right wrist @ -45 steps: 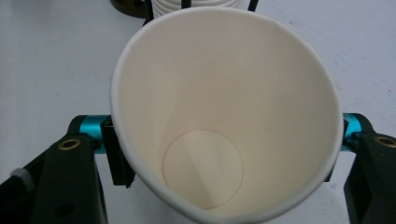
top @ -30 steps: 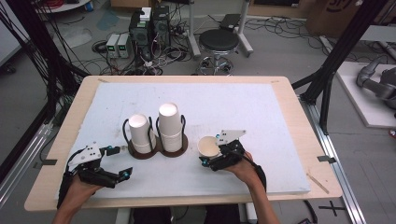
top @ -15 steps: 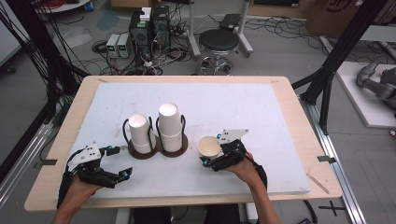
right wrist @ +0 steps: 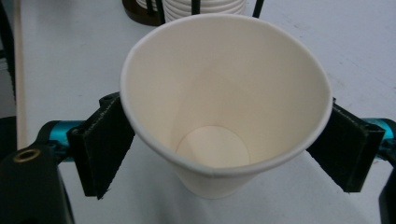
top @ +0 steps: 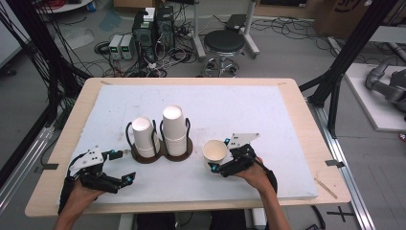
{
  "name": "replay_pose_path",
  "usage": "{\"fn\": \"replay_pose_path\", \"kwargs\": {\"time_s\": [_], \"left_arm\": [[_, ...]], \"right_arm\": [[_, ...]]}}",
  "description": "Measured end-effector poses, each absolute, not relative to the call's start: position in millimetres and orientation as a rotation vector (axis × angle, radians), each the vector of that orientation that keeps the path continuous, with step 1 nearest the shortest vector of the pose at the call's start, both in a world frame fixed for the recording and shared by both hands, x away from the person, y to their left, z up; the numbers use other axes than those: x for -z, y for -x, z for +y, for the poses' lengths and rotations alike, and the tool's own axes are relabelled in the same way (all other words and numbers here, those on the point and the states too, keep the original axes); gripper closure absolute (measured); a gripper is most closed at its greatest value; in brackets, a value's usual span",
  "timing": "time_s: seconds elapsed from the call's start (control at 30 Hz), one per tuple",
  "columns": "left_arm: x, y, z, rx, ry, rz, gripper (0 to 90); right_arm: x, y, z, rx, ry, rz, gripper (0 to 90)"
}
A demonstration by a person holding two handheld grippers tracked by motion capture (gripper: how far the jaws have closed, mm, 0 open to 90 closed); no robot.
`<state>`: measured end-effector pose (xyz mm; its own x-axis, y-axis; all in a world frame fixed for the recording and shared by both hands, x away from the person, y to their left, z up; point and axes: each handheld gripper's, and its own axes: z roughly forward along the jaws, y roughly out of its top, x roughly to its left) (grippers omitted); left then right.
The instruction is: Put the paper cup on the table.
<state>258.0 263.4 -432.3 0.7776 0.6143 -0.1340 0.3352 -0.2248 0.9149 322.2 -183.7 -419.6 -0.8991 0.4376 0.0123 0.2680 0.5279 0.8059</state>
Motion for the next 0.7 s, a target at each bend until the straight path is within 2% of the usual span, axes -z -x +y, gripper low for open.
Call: {"fn": "replay_pose_path", "kwargs": {"time_s": [0.7], "left_arm": [[432.7,-257.9,266.1,-0.303,-1.840,0.733,2.3]], "right_arm": [[413.9,-313.0,-205.0,-1.320,-0.623,2.551,13.3]]}}
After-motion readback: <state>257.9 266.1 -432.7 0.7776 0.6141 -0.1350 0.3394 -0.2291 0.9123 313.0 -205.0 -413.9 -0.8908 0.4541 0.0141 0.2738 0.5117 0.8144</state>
